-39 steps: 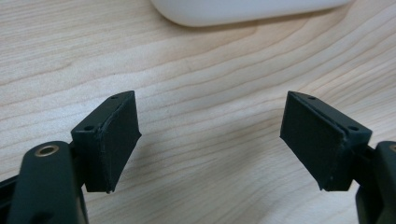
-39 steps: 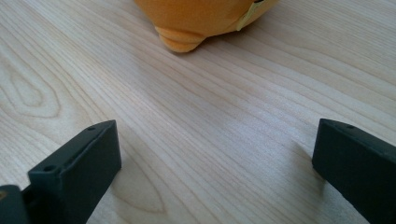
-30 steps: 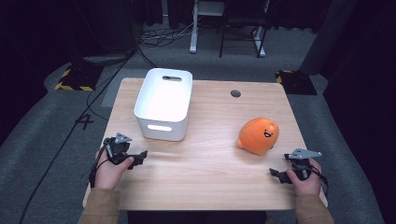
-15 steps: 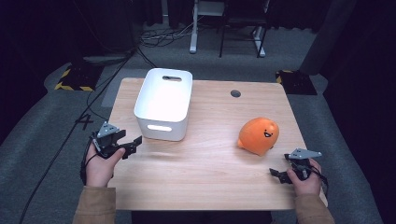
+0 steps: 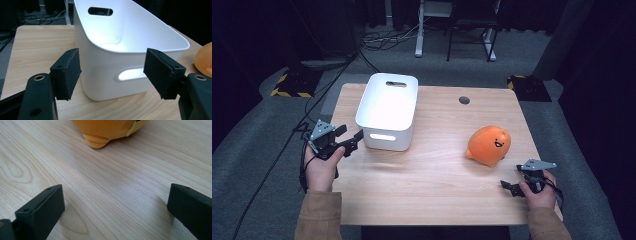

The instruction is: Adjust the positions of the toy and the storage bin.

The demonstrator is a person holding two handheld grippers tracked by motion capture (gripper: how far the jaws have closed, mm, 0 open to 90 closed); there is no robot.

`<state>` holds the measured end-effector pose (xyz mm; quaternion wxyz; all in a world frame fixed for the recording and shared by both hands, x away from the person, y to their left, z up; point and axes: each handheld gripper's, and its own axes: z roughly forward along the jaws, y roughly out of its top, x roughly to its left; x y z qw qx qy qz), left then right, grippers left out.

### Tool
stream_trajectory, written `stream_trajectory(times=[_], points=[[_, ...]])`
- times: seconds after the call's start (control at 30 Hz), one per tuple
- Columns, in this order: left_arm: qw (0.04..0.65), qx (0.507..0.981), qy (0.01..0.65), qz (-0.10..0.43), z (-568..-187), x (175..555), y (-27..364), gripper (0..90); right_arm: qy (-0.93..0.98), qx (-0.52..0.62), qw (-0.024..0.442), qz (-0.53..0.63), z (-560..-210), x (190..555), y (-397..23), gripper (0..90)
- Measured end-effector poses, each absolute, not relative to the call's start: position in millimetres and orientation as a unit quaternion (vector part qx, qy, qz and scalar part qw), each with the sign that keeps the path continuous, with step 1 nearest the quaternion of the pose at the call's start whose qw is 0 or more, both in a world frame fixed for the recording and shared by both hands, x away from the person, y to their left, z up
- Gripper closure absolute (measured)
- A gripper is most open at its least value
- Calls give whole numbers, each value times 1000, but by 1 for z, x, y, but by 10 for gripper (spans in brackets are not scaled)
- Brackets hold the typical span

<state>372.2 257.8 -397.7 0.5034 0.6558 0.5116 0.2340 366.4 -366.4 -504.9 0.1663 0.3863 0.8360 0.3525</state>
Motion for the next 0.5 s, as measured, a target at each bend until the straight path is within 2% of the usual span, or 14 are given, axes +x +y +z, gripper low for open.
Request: stream_trajectory(times=[0.5], points=[[511, 646, 506, 256, -390, 405, 254, 310, 836, 386, 166, 352, -505, 366, -366, 15]])
